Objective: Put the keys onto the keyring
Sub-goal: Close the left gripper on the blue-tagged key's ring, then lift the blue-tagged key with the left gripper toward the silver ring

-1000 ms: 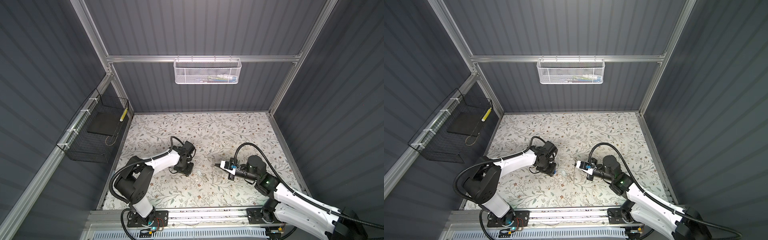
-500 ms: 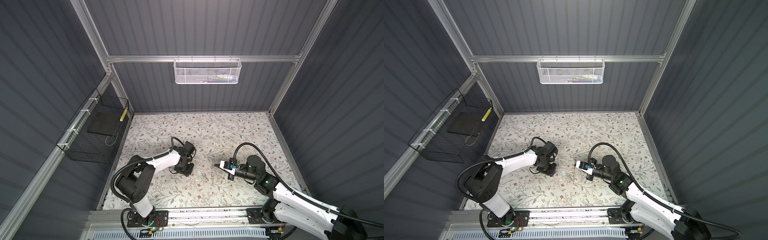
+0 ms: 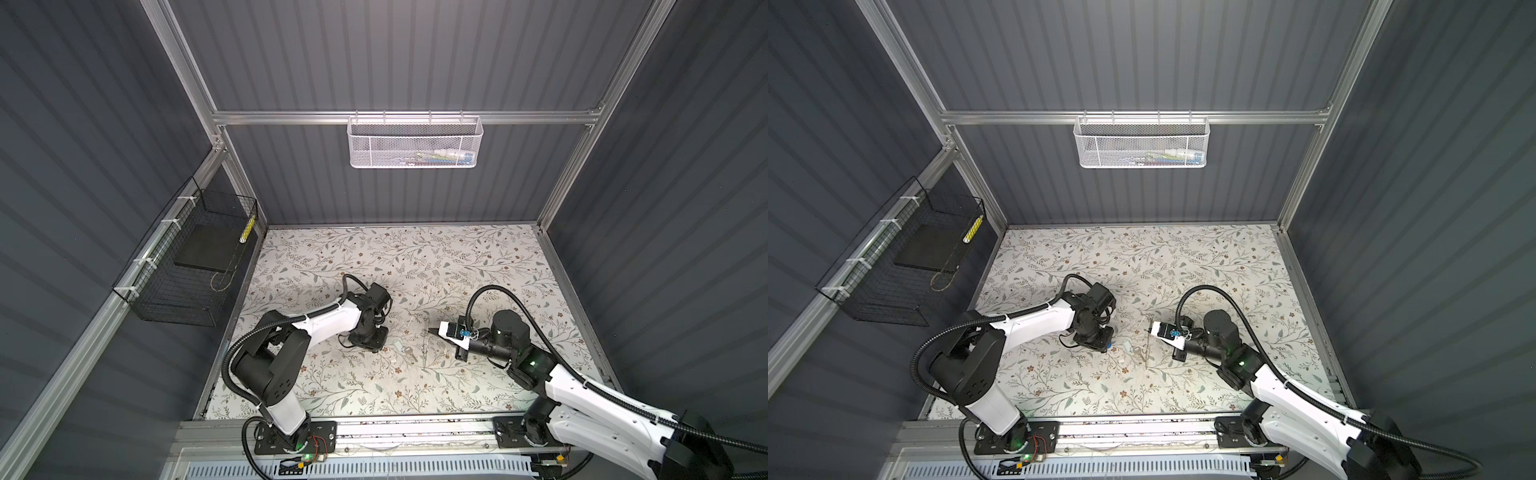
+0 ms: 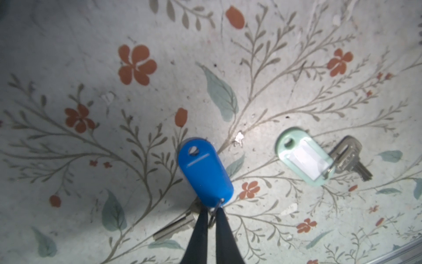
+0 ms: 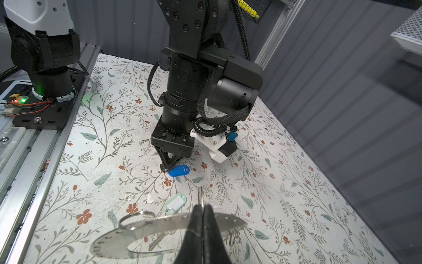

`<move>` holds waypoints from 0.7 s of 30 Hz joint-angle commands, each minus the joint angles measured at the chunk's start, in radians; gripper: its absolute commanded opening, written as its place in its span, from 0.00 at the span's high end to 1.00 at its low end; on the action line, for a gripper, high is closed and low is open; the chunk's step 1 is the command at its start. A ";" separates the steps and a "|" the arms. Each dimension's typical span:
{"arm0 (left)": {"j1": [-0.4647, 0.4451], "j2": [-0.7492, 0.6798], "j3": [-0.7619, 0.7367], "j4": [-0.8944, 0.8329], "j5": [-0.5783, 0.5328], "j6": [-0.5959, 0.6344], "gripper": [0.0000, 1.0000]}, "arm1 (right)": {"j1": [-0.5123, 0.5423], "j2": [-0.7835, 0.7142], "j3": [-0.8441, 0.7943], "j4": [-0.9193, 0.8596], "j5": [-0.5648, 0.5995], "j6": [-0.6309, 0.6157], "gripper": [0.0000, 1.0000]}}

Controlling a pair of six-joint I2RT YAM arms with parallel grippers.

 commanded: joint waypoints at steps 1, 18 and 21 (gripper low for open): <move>-0.006 0.008 -0.007 -0.027 0.013 0.016 0.91 | 0.002 0.001 0.032 0.017 -0.013 0.000 1.00; -0.029 -0.116 0.046 0.002 0.049 0.100 1.00 | -0.005 0.018 0.052 0.006 0.036 0.051 1.00; -0.051 -0.164 0.042 0.035 0.048 0.146 1.00 | -0.006 0.026 0.060 -0.005 0.049 0.054 1.00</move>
